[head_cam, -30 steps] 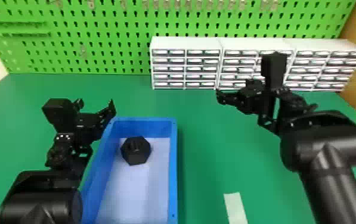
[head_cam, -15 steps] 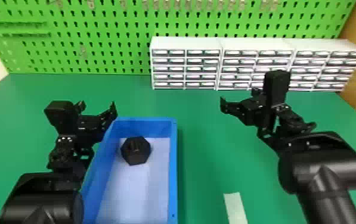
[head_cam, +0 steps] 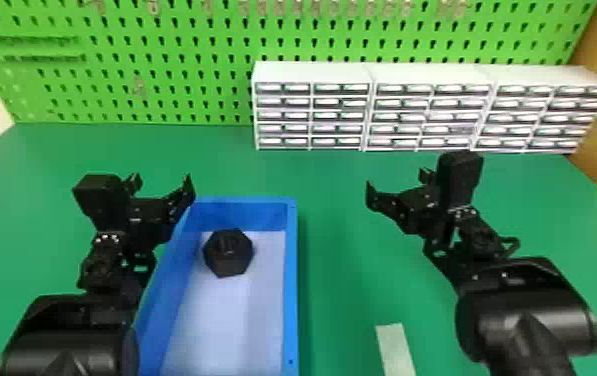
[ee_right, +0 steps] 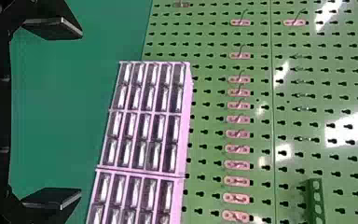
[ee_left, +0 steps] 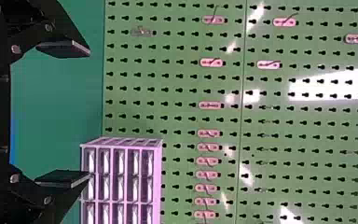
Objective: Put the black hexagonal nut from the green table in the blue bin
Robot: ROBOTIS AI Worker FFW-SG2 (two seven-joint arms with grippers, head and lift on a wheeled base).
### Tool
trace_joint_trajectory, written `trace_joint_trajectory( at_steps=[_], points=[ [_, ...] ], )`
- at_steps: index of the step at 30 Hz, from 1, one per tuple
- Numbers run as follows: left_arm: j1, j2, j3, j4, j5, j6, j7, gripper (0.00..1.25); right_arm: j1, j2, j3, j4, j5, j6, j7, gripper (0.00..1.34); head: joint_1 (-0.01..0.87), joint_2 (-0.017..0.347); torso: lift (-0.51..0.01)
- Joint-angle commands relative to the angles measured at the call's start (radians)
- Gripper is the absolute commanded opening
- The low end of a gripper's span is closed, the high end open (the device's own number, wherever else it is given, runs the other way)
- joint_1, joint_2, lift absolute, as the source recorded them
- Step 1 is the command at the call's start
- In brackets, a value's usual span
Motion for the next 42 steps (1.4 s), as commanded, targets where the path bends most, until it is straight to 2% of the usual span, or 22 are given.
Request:
trace_joint_trajectory(
  at_steps=[1, 6, 13, 18, 42],
  points=[
    [-0.001, 0.002, -0.001, 0.000, 0.000, 0.000, -0.001, 0.91, 0.017, 0.011, -0.008, 0.029, 0.001, -0.074, -0.006, 1.22, 0.686, 0.051, -0.096],
    [-0.007, 0.002, 0.000, 0.000, -0.003, 0.000, -0.001, 0.91, 0.034, 0.011, -0.008, 0.052, 0.015, -0.129, -0.026, 1.22, 0.686, 0.051, -0.096],
    [0.010, 0.001, -0.001, 0.000, 0.000, 0.000, 0.000, 0.91, 0.060, 0.014, -0.010, 0.066, 0.040, -0.226, -0.133, 1.22, 0.686, 0.051, -0.096],
    [0.007, 0.001, -0.003, 0.001, -0.001, 0.000, 0.000, 0.91, 0.063, 0.019, -0.013, 0.089, 0.027, -0.267, -0.178, 1.22, 0.686, 0.051, -0.096],
    [0.002, 0.001, -0.026, 0.011, 0.007, 0.000, 0.014, 0.91, 0.083, 0.025, -0.047, 0.098, 0.013, -0.301, -0.196, 1.23, 0.686, 0.051, -0.096]
  ],
)
